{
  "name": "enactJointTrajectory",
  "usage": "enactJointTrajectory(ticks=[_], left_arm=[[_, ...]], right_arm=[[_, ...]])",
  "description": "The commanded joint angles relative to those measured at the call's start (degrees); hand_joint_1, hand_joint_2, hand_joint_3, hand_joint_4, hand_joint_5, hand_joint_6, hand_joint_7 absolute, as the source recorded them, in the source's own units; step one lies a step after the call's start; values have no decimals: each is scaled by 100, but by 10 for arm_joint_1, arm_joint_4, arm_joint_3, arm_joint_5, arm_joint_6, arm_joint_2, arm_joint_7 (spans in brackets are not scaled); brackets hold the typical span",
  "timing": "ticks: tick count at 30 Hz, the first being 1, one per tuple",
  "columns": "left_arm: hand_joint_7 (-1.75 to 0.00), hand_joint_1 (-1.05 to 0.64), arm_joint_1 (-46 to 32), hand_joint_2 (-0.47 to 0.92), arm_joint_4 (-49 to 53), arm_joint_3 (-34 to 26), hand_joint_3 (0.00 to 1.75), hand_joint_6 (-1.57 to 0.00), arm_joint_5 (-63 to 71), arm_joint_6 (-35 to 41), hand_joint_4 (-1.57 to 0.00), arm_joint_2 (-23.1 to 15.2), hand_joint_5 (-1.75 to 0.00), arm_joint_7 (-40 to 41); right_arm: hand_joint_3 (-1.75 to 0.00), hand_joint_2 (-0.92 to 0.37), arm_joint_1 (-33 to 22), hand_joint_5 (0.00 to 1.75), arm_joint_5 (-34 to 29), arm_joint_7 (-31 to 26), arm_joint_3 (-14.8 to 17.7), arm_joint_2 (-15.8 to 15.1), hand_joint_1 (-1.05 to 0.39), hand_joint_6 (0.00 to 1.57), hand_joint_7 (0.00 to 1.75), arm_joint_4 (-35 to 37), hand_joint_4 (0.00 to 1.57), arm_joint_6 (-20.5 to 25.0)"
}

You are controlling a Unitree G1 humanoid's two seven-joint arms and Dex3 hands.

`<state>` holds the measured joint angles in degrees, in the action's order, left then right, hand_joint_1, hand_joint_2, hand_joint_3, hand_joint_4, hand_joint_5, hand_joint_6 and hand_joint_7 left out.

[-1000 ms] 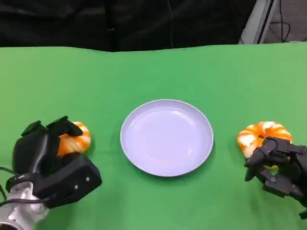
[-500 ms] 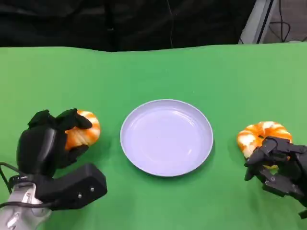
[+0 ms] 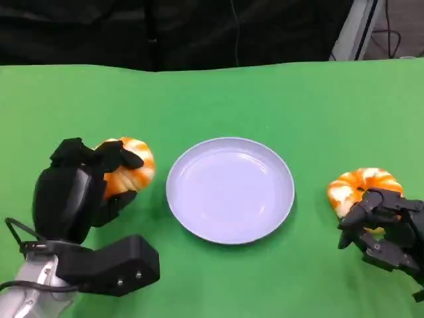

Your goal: Grasp the bread from the table and place it into the plate.

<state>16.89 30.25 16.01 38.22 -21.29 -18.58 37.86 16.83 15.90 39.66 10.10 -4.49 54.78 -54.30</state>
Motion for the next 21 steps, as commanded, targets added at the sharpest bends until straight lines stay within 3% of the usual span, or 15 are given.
enactJointTrajectory(ticks=[1,13,21], left_arm=[[-128,-8,-3,84,-23,-1,49,-76,3,-4,-57,3,-158,-6],[-122,-8,21,75,-17,15,65,-83,16,-31,-62,32,-155,-4],[-121,-6,47,76,6,33,60,-85,17,-38,-60,60,-162,-17]], right_arm=[[-64,-87,6,146,-2,-4,3,-7,8,86,105,2,82,-5],[-63,-87,6,147,2,-1,3,-4,8,86,105,0,82,-3],[-64,-85,6,146,-1,-4,2,-5,8,86,105,0,81,-8]])
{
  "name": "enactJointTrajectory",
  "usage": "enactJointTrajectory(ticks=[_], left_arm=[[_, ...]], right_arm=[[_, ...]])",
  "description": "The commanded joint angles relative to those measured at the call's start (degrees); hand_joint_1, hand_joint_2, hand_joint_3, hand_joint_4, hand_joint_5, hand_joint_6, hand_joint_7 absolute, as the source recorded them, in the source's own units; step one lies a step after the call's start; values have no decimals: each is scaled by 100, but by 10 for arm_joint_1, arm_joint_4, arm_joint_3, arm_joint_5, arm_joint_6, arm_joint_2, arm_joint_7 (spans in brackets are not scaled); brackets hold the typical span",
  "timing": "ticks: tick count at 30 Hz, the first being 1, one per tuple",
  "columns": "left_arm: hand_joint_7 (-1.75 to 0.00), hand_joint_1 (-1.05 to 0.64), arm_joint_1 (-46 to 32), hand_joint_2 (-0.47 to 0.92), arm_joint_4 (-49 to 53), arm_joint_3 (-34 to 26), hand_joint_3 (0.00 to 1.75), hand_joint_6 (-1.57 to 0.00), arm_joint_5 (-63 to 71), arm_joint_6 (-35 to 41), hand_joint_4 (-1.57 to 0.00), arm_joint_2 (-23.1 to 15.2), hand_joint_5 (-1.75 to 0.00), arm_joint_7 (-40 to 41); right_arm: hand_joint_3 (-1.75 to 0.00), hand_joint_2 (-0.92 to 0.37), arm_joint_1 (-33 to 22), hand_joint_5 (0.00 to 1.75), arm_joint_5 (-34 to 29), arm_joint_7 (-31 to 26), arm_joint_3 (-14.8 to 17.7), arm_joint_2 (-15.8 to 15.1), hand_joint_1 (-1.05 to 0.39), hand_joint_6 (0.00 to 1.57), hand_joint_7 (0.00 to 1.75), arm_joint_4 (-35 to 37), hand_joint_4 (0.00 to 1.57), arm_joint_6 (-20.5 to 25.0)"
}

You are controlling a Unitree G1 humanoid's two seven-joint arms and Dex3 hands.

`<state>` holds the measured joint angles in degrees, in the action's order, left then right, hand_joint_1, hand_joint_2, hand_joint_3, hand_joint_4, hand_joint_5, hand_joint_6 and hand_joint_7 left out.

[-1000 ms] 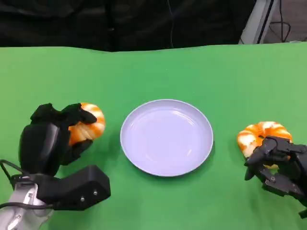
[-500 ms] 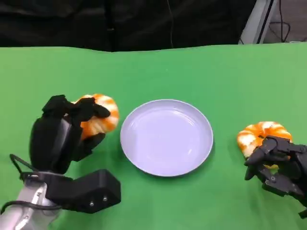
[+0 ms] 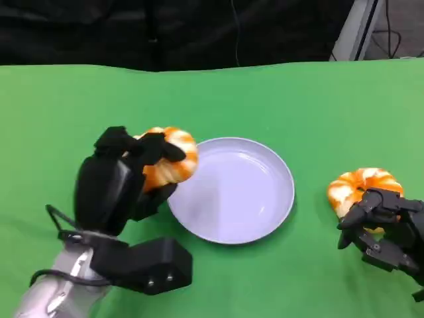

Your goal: Grasp the bread from the table and place it into the plate.

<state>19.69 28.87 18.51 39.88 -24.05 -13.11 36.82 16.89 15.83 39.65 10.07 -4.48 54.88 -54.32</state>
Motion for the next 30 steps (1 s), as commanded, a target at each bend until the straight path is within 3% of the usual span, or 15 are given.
enactJointTrajectory(ticks=[1,14,30], left_arm=[[-120,-6,26,76,31,12,59,-86,2,-15,-61,9,-163,-5],[-138,-9,91,80,116,36,49,-75,-3,-40,-54,38,-173,-11],[-125,-10,152,83,205,48,44,-82,-25,-55,-52,68,-174,-68]], right_arm=[[-64,-85,5,146,0,-4,3,-5,8,86,106,-2,81,-6],[-63,-85,3,145,1,-5,1,-3,7,87,104,-6,83,-2],[-65,-83,5,144,-6,-13,-1,-2,8,88,103,-3,84,-10]])
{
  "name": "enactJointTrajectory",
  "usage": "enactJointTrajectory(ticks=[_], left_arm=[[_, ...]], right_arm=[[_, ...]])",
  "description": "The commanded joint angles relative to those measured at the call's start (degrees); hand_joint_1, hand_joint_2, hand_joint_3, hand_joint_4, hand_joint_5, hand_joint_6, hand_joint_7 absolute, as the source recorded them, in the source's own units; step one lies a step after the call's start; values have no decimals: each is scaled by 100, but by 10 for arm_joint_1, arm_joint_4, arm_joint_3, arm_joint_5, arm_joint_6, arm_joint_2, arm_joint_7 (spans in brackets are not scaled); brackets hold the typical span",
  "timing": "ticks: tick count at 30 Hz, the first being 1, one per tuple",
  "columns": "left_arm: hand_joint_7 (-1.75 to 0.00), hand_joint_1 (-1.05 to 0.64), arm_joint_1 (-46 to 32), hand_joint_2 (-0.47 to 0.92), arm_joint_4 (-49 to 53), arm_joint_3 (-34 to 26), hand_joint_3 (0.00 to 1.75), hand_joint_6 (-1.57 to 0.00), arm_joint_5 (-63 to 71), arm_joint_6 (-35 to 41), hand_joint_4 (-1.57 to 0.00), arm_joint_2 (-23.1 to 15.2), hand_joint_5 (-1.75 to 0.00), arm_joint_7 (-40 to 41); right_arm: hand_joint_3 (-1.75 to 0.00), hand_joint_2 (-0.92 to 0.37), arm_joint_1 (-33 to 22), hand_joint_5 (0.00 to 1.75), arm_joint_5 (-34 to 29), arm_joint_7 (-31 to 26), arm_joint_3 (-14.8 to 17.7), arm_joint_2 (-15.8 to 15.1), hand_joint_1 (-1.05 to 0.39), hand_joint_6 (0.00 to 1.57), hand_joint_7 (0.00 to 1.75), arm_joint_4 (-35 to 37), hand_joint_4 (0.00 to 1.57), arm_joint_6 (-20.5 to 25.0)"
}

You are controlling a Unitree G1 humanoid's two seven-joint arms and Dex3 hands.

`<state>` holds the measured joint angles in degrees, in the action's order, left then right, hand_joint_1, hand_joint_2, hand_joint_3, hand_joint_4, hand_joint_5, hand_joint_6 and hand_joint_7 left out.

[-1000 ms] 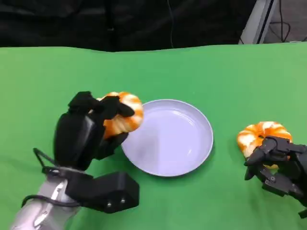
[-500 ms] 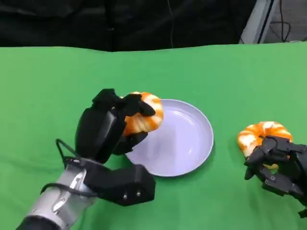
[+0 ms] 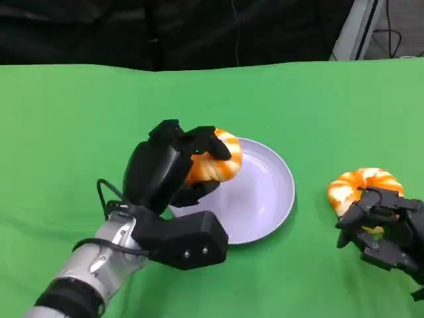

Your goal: Grasp the bread from the table and place it into the plate.

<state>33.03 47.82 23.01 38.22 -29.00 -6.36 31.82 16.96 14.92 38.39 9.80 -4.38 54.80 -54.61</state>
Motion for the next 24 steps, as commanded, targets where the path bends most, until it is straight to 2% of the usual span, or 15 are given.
enactJointTrajectory(ticks=[1,10,14,22,24], left_arm=[[-124,-10,22,83,21,4,44,-82,-9,-9,-52,3,-174,-19],[-124,-8,42,84,60,15,40,-83,-8,-11,-52,18,-174,-31],[-114,-8,49,86,79,17,40,-87,-18,-13,-56,27,-166,-48],[-113,-9,57,87,105,18,45,-87,-26,-15,-56,37,-162,-77],[-107,-8,58,85,107,18,45,-87,-27,-15,-57,38,-157,-80]], right_arm=[[-65,-83,3,144,1,-3,2,-3,7,88,103,-2,84,-9],[-73,-78,4,145,-4,-7,1,-3,7,87,106,-1,84,-13],[-72,-79,6,145,3,0,2,-3,7,86,106,-1,83,-8],[-73,-78,7,144,3,1,4,-1,7,87,103,2,84,-11],[-74,-78,6,143,2,0,3,-2,8,87,103,0,84,-13]])
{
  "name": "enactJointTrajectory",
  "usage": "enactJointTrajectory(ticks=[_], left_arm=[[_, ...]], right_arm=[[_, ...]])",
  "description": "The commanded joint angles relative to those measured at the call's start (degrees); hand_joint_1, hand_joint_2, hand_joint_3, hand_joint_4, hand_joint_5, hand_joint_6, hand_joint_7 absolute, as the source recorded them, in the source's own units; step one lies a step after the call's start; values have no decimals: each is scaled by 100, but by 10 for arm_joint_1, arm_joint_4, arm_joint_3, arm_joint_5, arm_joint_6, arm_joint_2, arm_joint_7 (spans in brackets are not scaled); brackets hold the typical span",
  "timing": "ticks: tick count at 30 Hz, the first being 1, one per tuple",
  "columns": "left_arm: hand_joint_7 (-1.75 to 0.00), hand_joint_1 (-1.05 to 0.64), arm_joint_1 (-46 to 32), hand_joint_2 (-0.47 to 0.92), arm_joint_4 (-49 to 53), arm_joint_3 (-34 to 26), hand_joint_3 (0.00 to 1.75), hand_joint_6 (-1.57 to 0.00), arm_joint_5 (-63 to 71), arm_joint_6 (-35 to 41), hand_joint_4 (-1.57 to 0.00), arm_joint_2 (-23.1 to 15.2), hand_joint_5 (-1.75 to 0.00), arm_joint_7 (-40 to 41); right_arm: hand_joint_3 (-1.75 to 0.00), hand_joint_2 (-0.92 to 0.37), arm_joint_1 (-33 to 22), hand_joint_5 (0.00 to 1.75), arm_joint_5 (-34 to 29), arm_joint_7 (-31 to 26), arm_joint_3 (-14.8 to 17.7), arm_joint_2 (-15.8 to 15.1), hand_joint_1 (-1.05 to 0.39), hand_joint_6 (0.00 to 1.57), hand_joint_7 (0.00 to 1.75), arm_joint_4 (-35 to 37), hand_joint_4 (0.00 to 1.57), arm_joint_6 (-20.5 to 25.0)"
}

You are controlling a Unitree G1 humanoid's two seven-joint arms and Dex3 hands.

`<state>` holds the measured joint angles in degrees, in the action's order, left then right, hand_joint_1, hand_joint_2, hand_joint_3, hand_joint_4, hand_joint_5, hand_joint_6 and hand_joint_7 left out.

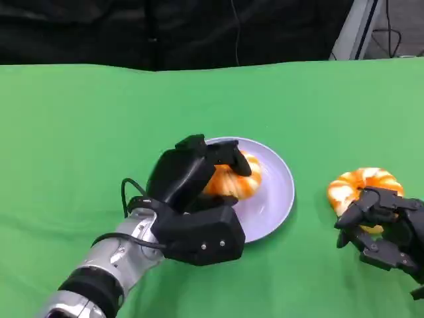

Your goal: Grasp the bread from the table and place it into the plate.

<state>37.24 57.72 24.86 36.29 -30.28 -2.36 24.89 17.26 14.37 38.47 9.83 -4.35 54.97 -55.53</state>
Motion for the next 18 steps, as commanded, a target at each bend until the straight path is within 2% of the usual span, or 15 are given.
enactJointTrajectory(ticks=[1,9,11,15,18], left_arm=[[-103,-8,16,85,8,0,44,-88,-9,-2,-58,-2,-155,-13],[-47,-13,17,92,12,0,20,-103,-13,-7,-61,-2,-129,-15],[-41,-14,17,92,12,0,19,-104,-14,-7,-61,-2,-124,-16],[-21,-19,17,92,14,2,14,-107,-12,-8,-69,-3,-92,-13],[-11,-25,19,92,15,9,14,-107,-3,-7,-71,-7,-80,-10]], right_arm=[[-74,-78,3,143,8,1,3,-2,8,87,102,-1,84,-5],[-73,-78,4,142,13,5,3,1,8,88,101,-3,84,1],[-72,-78,5,142,13,5,3,1,8,88,100,-3,84,1],[-72,-78,5,142,14,7,4,1,9,88,99,-2,84,1],[-72,-78,5,142,9,1,3,0,9,89,99,0,84,-4]])
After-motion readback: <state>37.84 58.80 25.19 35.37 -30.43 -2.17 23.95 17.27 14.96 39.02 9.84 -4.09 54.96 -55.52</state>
